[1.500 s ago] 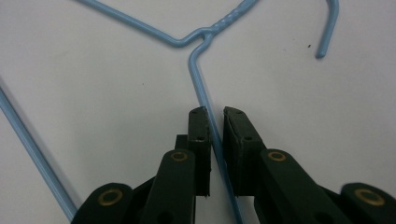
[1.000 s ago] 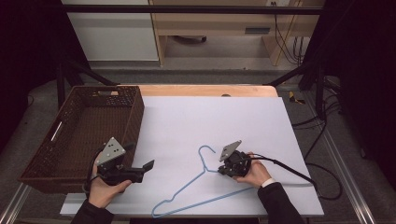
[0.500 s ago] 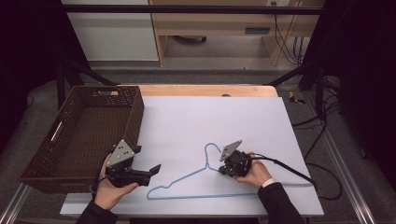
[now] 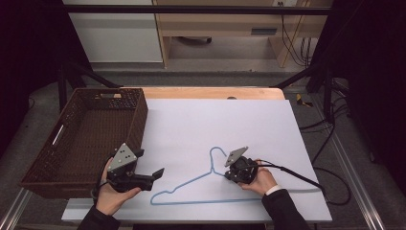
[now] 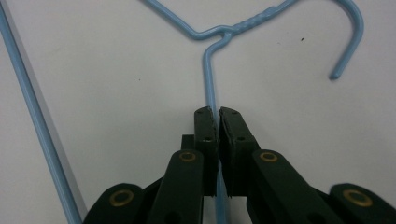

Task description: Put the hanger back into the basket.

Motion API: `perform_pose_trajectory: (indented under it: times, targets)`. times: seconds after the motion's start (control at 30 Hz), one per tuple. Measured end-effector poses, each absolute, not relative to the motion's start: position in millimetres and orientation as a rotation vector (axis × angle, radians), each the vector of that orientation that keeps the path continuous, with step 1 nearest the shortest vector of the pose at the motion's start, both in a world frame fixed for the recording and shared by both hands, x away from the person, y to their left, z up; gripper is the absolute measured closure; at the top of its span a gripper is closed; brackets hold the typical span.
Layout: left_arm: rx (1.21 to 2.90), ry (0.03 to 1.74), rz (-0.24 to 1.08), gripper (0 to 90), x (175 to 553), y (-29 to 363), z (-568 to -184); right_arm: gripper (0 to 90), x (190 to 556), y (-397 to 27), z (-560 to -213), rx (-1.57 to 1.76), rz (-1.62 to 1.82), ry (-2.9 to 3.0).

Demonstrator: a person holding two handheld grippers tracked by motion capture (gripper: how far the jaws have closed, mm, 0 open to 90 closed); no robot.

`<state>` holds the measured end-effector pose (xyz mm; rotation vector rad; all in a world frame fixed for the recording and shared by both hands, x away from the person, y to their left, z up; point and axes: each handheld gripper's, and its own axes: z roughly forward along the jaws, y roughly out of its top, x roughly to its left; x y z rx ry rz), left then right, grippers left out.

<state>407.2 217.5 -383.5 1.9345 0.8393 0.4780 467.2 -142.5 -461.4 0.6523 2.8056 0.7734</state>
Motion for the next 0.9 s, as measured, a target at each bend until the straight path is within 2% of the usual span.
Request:
perform_pose_trajectory:
  times: [0.6, 0.9]
  targets:
    - [1.958, 0.820, 0.461, 6.0, 408, 214, -383, 87.5, 466, -149, -447, 0.609, 0.871, 2.777]
    - [2.027, 0.763, 0.428, 7.5, 412, 191, -385, 87.6, 462, -153, -437, 0.595, 0.925, 2.749]
